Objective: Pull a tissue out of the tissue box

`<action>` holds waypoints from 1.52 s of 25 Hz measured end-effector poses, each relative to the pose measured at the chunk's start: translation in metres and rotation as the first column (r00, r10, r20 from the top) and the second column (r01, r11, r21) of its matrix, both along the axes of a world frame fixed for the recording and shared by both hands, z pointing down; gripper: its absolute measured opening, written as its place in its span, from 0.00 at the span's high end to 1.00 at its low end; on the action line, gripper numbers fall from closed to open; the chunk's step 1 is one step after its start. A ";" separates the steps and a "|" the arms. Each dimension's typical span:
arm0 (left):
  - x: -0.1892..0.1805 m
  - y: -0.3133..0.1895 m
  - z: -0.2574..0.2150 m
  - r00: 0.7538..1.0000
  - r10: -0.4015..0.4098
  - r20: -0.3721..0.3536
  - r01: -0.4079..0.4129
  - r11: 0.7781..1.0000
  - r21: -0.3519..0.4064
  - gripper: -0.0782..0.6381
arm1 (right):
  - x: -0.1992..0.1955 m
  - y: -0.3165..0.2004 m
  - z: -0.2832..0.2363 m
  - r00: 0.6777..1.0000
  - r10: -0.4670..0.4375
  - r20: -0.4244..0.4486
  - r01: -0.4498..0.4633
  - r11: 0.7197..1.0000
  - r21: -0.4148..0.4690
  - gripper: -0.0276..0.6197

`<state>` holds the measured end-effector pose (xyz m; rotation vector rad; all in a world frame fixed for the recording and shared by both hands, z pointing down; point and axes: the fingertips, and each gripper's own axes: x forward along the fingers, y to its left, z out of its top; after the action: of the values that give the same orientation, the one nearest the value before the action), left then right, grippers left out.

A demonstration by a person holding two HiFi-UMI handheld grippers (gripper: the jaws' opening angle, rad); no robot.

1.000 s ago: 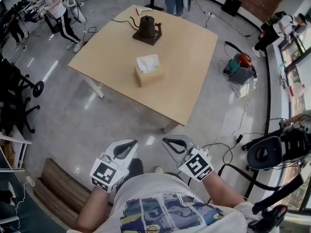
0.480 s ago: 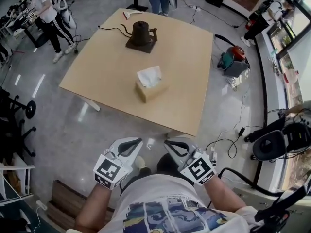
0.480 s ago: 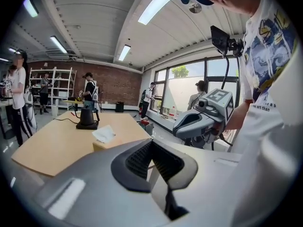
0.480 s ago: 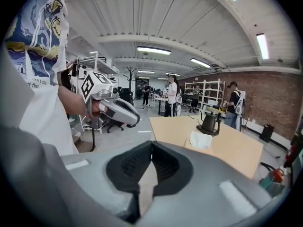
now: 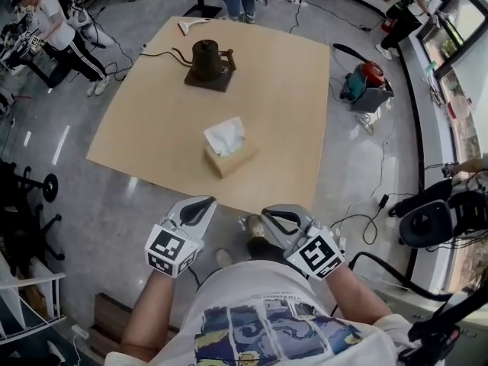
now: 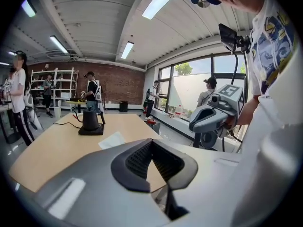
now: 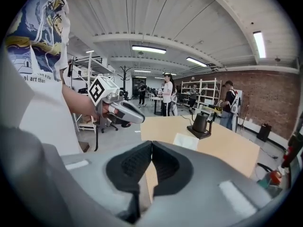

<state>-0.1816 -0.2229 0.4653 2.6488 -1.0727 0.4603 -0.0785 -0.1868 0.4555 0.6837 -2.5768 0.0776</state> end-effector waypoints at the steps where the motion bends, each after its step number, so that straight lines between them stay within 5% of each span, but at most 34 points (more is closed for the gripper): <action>1: 0.000 -0.013 0.002 1.000 -0.003 0.010 0.003 1.000 -0.002 0.88 | 0.003 -0.009 -0.001 1.000 -0.001 0.004 0.001 1.000 0.000 0.95; 4: -0.001 -0.054 0.009 0.999 -0.007 0.044 0.008 1.000 -0.016 0.77 | 0.012 -0.033 -0.002 1.000 -0.001 0.010 0.001 1.000 0.008 0.95; 15: -0.003 -0.187 0.044 0.988 -0.005 0.153 0.013 0.999 -0.051 0.66 | 0.070 -0.101 0.009 0.998 0.057 0.011 -0.056 0.998 -0.028 0.95; 22: -0.009 -0.243 0.082 0.988 0.022 0.153 0.004 0.985 -0.172 0.59 | 0.093 -0.125 0.017 0.999 0.046 -0.004 -0.046 0.998 -0.044 0.95; 28: -0.012 -0.261 0.129 0.980 0.104 0.171 -0.048 0.952 -0.302 0.56 | 0.110 -0.135 0.034 0.998 0.051 -0.029 -0.054 0.994 -0.091 0.95; 38: 0.012 -0.250 0.162 0.956 0.277 0.092 -0.201 0.853 -0.481 0.57 | 0.116 -0.145 0.051 0.998 0.048 -0.033 -0.052 0.989 -0.137 0.95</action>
<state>-0.1697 -0.4728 0.6274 2.3366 -0.5649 0.8739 0.0372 -0.3315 0.5060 0.6920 -2.4988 0.2573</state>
